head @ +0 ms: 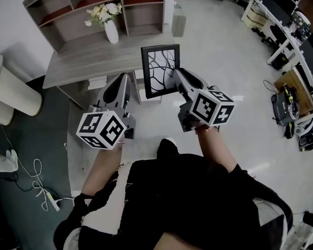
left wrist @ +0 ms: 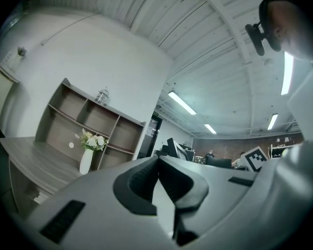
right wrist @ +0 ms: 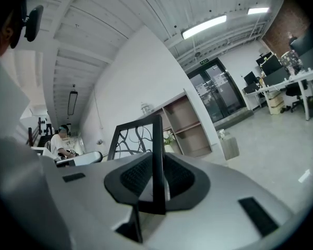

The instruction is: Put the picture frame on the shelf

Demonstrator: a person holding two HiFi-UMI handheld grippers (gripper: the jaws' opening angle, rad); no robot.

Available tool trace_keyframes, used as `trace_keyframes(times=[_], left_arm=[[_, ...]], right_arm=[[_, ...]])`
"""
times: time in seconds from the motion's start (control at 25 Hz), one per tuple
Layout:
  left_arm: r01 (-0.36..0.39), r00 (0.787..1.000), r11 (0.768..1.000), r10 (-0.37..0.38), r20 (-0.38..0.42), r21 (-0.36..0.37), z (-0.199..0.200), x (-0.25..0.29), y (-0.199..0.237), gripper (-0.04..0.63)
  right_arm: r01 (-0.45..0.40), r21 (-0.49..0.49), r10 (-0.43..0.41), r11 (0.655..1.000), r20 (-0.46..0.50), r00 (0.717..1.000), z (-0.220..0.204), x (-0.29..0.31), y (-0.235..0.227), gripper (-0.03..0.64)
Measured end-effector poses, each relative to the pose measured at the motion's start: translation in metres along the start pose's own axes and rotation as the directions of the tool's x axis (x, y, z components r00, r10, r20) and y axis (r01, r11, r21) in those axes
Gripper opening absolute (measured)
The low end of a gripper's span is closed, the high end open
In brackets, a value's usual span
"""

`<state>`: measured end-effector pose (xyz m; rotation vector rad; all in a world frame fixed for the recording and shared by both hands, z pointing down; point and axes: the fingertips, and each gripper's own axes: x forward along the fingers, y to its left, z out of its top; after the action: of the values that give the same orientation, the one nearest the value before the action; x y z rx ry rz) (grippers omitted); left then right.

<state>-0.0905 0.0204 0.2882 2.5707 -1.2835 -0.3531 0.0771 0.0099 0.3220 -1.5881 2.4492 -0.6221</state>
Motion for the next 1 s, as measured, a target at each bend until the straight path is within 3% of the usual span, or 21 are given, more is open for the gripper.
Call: trace_keyframes(times=[0.16, 0.52, 1.0], left_arm=[[-0.013, 1.000, 1.000, 0.013, -0.006, -0.019, -0.018, 0.018, 0.008, 0.011], [-0.054, 0.998, 0.998, 0.054, 0.010, -0.029, -0.001, 0.122, 0.025, 0.011], [-0.155, 0.987, 0.988, 0.155, 0.048, -0.015, -0.012, 0.162, 0.047, 0.011]], right_arm=[[0.000, 0.012, 0.000, 1.000, -0.027, 1.000, -0.010, 0.019, -0.026, 0.077], [-0.046, -0.001, 0.046, 0.999, -0.041, 0.998, 0.056, 0.097, -0.090, 0.077], [-0.110, -0.034, 0.107, 0.993, -0.086, 0.991, 0.069, 0.154, -0.134, 0.076]])
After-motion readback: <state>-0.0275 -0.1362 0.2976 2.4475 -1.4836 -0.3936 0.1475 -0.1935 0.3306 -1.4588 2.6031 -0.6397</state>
